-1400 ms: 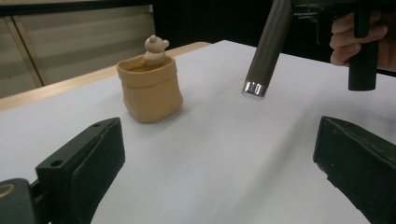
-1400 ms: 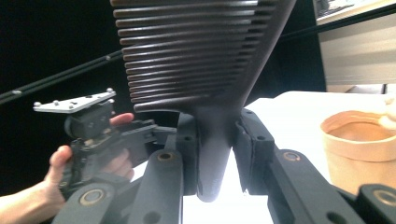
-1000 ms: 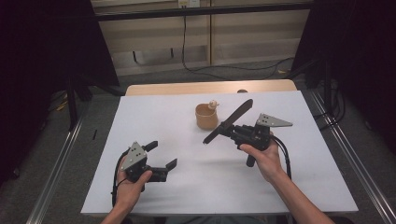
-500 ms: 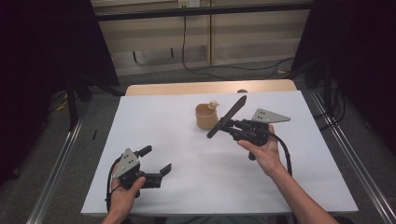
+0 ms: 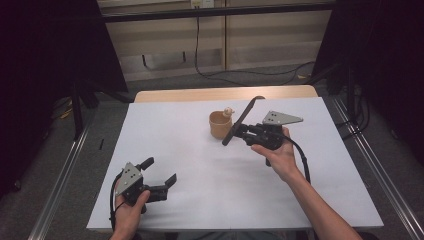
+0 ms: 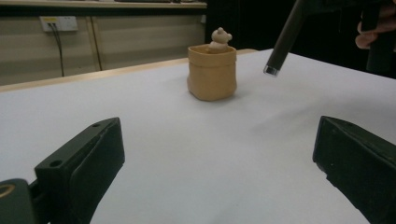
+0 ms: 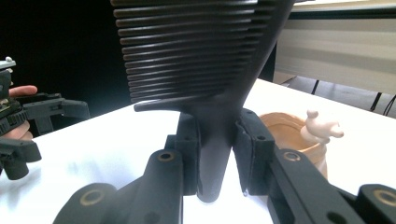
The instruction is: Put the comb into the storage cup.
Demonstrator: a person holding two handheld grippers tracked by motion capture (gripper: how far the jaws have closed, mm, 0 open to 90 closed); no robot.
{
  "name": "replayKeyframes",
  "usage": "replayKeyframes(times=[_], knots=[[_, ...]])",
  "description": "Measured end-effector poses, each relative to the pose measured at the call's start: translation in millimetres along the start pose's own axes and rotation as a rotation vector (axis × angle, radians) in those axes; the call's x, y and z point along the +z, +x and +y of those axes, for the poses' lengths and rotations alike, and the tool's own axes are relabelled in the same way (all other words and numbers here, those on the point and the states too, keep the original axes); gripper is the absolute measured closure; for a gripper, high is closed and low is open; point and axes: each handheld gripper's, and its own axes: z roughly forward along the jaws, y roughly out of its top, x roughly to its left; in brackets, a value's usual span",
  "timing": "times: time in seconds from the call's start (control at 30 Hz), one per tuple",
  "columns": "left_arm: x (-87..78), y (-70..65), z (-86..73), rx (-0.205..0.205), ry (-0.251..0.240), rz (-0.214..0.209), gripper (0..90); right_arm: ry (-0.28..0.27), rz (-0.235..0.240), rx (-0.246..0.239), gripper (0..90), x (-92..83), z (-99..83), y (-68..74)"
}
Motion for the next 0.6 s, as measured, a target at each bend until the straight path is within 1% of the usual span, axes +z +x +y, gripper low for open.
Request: replayKeyframes(times=[0.03,0.07,0.13,0.17,0.2,0.37,0.43,0.5,0.53,0.6], knots=[[-1.0,1.9,0.0,0.002,-0.004,0.009,2.3,-0.003,-0.002,0.001,72.1,1.2,-0.7,-1.0],[-2.1,3.2,-0.5,-0.010,-0.011,0.016,2.3,-0.011,0.000,0.006,72.1,2.1,-1.2,-2.0],[-3.3,4.5,-1.3,-0.020,-0.014,0.022,2.3,-0.021,-0.003,0.017,72.1,3.8,-1.5,-4.0],[-3.9,5.5,-1.6,-0.016,-0.014,0.023,2.3,-0.026,-0.006,0.017,72.1,4.7,-1.5,-5.4],[-4.0,5.6,-1.9,-0.024,-0.021,0.023,2.3,-0.033,-0.007,0.021,72.1,5.6,-1.1,-6.6],[-5.1,6.5,-2.5,-0.025,-0.020,0.012,2.3,-0.054,-0.018,0.025,72.1,8.6,4.6,-11.9],[-5.5,6.8,-2.5,-0.021,-0.021,0.018,2.3,-0.063,-0.021,0.026,72.1,9.8,7.5,-13.4],[-6.0,7.1,-2.6,-0.027,-0.023,0.021,2.3,-0.071,-0.026,0.025,72.1,10.9,9.9,-15.3],[-6.6,7.8,-2.6,-0.022,-0.022,0.025,2.3,-0.074,-0.028,0.025,72.1,11.2,10.8,-16.0],[-7.1,8.1,-2.6,-0.025,-0.029,0.033,2.4,-0.080,-0.030,0.024,72.1,12.1,13.4,-17.7]])
